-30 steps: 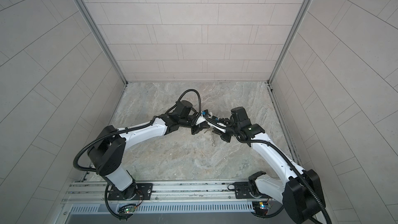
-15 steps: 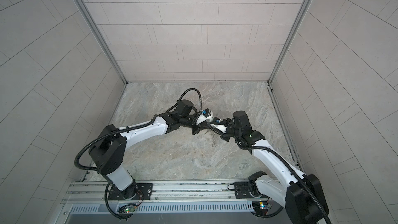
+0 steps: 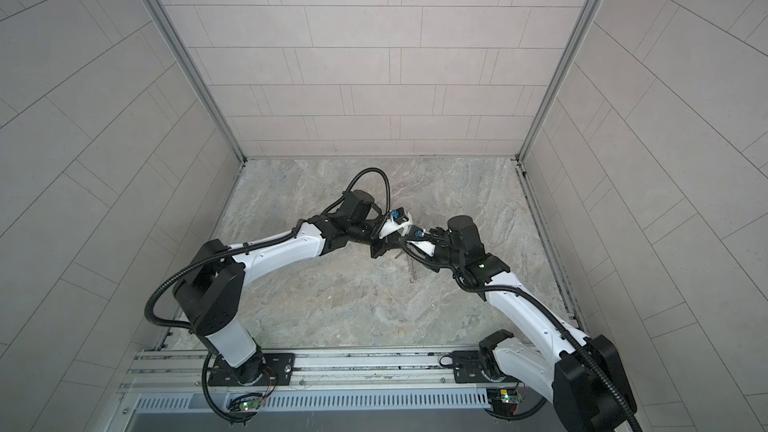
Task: Remove the keys from the keyring
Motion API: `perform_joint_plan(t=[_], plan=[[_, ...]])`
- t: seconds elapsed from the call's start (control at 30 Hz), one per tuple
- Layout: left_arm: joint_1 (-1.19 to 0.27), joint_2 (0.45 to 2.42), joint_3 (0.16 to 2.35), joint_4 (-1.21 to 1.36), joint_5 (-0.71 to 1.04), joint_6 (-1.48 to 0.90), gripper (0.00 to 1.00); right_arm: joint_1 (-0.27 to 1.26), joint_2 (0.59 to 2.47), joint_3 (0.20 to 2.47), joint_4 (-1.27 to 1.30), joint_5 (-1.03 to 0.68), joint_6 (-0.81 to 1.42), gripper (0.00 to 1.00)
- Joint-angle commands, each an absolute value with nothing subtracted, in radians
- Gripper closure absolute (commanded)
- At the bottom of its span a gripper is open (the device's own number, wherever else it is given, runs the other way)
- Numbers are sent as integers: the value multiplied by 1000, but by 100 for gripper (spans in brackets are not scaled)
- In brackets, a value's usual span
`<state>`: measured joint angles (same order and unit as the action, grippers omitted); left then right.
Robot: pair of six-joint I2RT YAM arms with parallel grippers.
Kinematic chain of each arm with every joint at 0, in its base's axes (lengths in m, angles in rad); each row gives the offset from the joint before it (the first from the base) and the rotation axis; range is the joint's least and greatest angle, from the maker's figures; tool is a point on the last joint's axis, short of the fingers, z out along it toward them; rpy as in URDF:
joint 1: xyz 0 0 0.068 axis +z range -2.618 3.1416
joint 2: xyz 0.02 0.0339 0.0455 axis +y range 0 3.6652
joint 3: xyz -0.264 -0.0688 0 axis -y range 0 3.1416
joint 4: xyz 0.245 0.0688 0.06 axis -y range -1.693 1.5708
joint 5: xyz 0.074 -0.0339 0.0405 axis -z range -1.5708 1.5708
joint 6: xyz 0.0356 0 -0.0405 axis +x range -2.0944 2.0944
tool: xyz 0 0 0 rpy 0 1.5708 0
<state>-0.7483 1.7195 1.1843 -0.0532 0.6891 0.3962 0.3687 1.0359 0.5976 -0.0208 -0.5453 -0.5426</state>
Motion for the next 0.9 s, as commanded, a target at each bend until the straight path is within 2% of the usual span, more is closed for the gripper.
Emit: perform_joint_plan(t=[0.0, 0.23, 0.33, 0.43, 0.63, 0.87], plan=[[-753, 1726, 1216, -48, 718, 403, 100, 376, 1038, 599, -13, -546, -544, 88], [-752, 1723, 1213, -36, 710, 401, 99, 381, 1041, 594, 6, -548, -509, 100], [-735, 1704, 1179, 19, 693, 362, 79, 382, 1045, 592, 18, -553, -465, 100], [-704, 1664, 1102, 117, 693, 311, 64, 381, 1058, 584, 51, -587, -426, 100], [-696, 1633, 1016, 164, 712, 296, 55, 383, 1065, 568, 119, -601, -393, 100], [-696, 1641, 952, 288, 737, 229, 53, 387, 1075, 584, 151, -599, -358, 100]])
